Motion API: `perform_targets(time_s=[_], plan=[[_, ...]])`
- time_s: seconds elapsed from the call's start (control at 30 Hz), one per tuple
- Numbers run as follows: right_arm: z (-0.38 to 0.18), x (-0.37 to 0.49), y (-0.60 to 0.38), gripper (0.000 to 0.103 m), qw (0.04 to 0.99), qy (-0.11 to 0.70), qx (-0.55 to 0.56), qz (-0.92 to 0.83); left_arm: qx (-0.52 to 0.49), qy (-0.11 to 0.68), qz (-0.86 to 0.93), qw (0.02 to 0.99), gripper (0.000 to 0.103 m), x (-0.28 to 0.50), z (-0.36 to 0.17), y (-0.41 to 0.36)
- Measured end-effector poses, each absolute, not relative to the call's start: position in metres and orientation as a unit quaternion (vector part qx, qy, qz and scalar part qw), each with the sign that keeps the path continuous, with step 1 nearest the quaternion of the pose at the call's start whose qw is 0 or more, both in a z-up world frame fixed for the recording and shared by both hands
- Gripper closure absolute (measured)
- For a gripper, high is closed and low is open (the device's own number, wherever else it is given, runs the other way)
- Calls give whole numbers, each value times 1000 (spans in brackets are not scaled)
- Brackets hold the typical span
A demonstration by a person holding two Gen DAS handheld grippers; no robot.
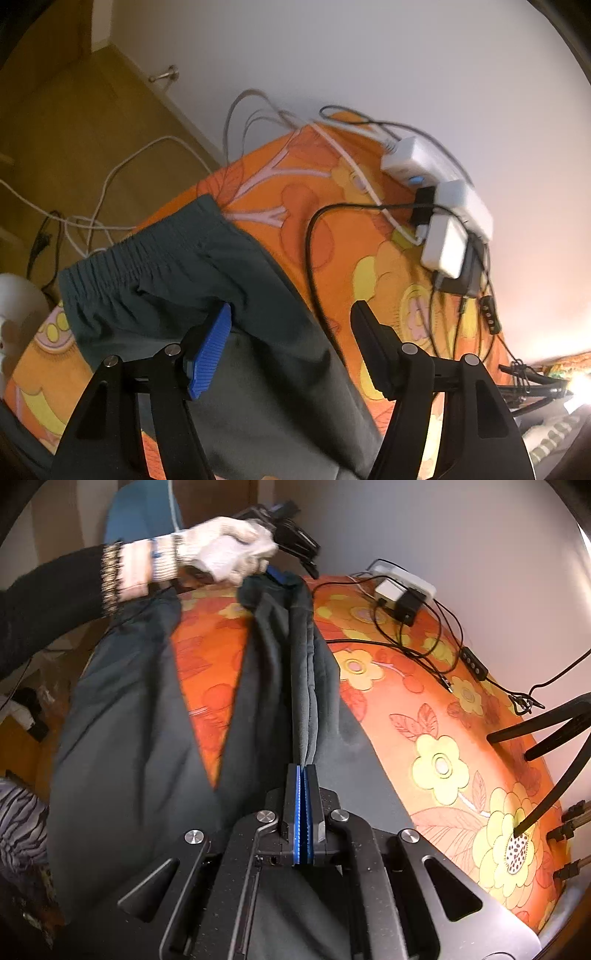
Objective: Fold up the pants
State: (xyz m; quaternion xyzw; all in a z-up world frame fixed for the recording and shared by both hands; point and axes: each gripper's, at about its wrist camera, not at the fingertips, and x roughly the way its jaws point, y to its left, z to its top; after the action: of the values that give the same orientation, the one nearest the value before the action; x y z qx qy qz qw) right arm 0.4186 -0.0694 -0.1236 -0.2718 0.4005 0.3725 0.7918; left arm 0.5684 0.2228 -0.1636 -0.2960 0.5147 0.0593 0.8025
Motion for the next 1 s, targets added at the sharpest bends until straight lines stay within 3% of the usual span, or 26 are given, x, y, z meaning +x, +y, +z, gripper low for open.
perform_targets(time_s=[0.2, 0.3, 0.37, 0.47, 0.7, 1.0], plan=[[-124, 406, -66, 100, 791, 392, -283, 374, -277, 501, 86, 815, 40, 565, -163, 214], [-119, 403, -65, 100, 797, 380, -289, 369, -262, 493, 102, 824, 54, 562, -164, 212], [-115, 402, -66, 100, 801, 377, -286, 367, -270, 485, 101, 826, 76, 558, -165, 218], [-108, 401, -67, 100, 807, 372, -282, 361, -280, 476, 97, 828, 95, 553, -169, 225], [-92, 399, -66, 100, 822, 366, -278, 335, -295, 441, 71, 845, 98, 530, -151, 233], [-51, 362, -65, 100, 836, 353, -274, 317, -301, 379, 36, 874, 100, 451, -75, 261]])
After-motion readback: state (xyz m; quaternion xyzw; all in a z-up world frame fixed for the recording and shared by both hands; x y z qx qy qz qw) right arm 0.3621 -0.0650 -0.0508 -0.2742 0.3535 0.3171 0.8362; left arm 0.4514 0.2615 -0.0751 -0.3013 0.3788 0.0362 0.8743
